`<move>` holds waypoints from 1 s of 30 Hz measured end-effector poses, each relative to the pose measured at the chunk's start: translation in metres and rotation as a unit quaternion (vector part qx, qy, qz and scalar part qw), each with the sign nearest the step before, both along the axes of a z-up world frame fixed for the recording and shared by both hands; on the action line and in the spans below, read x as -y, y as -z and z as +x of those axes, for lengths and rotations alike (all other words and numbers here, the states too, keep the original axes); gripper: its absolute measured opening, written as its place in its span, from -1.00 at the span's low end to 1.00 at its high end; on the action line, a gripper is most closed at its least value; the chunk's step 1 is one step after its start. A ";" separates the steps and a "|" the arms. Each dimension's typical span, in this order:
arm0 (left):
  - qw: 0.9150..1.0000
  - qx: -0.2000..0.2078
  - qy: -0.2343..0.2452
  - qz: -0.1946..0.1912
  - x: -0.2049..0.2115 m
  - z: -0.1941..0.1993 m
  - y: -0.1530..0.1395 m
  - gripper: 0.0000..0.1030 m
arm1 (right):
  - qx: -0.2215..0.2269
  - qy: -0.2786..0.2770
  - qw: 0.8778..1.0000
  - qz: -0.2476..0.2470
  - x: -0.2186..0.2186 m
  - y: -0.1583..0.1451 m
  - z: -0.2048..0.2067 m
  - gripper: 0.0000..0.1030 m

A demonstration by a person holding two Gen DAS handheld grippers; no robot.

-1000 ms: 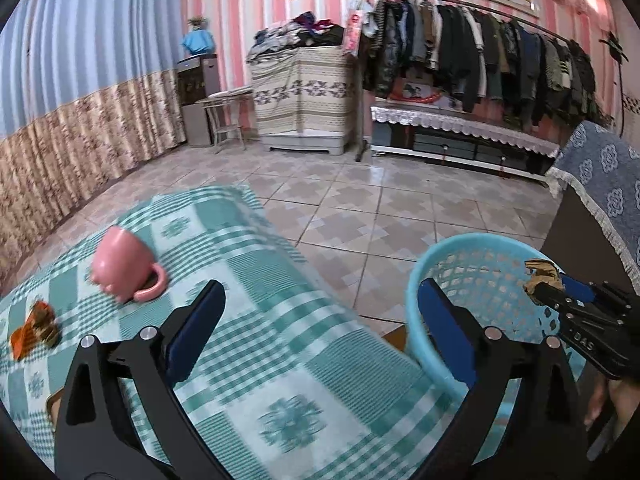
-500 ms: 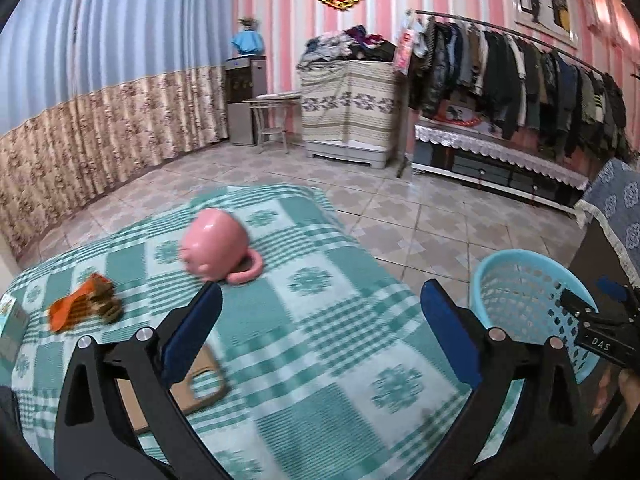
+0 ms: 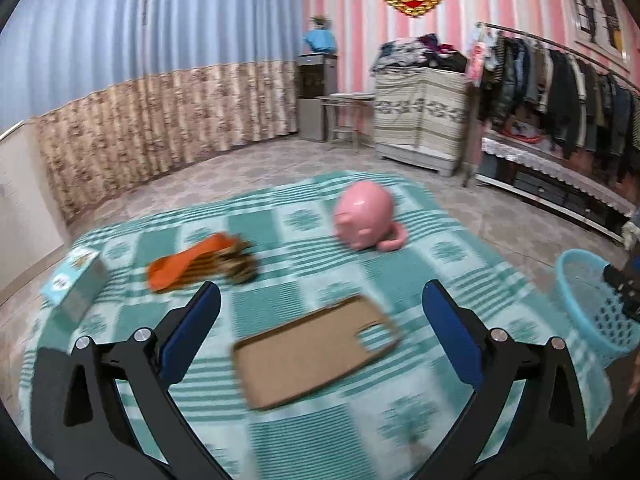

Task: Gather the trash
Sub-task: 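Move both tools back over the table toward the orange bag and brown scrap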

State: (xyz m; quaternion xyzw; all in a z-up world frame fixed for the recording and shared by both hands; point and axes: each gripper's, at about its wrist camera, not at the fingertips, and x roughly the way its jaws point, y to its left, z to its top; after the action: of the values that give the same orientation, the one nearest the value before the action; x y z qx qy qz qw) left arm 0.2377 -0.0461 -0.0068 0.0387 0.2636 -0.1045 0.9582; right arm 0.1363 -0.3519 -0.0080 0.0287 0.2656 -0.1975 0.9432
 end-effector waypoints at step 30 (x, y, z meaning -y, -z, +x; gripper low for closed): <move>0.983 -0.109 -0.147 0.020 -0.134 0.137 0.069 0.77 | -0.063 -0.205 0.977 -0.005 -0.184 0.045 0.157 0.89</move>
State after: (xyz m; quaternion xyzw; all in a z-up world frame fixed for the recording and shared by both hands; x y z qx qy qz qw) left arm 0.3747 0.0883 -0.0761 0.0066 0.3715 0.0395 0.9276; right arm 0.2936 -0.1678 -0.0526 -0.0439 0.3238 -0.0027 0.9451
